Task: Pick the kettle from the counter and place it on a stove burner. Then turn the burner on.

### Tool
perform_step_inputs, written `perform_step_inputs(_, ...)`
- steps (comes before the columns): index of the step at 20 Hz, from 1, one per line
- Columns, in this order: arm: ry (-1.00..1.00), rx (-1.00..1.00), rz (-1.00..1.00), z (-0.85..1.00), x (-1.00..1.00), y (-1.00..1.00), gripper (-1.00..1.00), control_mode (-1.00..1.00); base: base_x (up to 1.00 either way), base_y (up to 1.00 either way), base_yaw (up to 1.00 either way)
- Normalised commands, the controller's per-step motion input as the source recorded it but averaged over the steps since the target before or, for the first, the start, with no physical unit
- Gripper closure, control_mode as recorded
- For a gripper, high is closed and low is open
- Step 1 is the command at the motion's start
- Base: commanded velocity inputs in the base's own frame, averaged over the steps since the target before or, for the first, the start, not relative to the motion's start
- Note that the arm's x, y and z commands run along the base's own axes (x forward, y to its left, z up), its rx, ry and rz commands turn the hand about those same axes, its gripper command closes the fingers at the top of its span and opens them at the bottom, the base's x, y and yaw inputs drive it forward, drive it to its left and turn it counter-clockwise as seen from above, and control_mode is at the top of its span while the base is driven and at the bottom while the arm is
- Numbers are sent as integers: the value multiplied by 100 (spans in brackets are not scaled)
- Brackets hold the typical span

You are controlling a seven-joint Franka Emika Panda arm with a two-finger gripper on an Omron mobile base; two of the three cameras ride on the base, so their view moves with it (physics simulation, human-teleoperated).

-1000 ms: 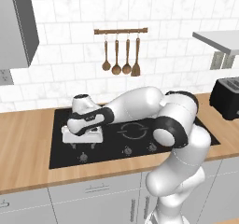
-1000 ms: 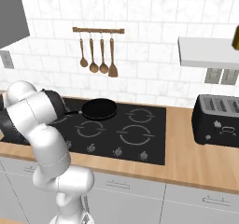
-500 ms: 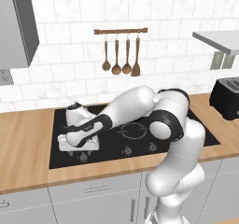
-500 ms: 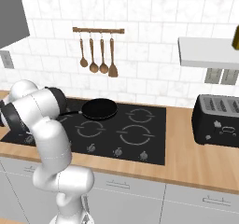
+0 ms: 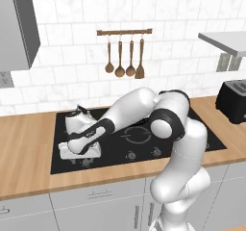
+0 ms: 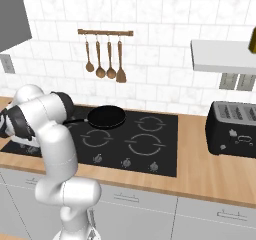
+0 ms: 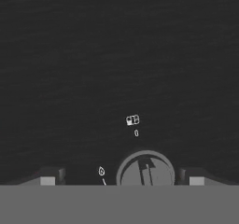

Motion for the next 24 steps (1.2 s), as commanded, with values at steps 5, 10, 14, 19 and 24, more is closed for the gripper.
perform_step_inputs(5, 0, 0, 0, -6, 0, -6, -100, -100, 0, 0, 0)
perform_step_inputs(10, 0, 0, 0, -2, 0, -23, -100, -100, 0, 0, 0)
perform_step_inputs(14, 0, 0, 0, 0, 0, 0, -100, -100, 0, 0, 0)
perform_step_inputs(19, 0, 0, 0, 0, 0, 0, 100, -100, 0, 0, 0)
perform_step_inputs(24, 0, 0, 0, 0, 0, 0, 100, -100, 0, 0, 0)
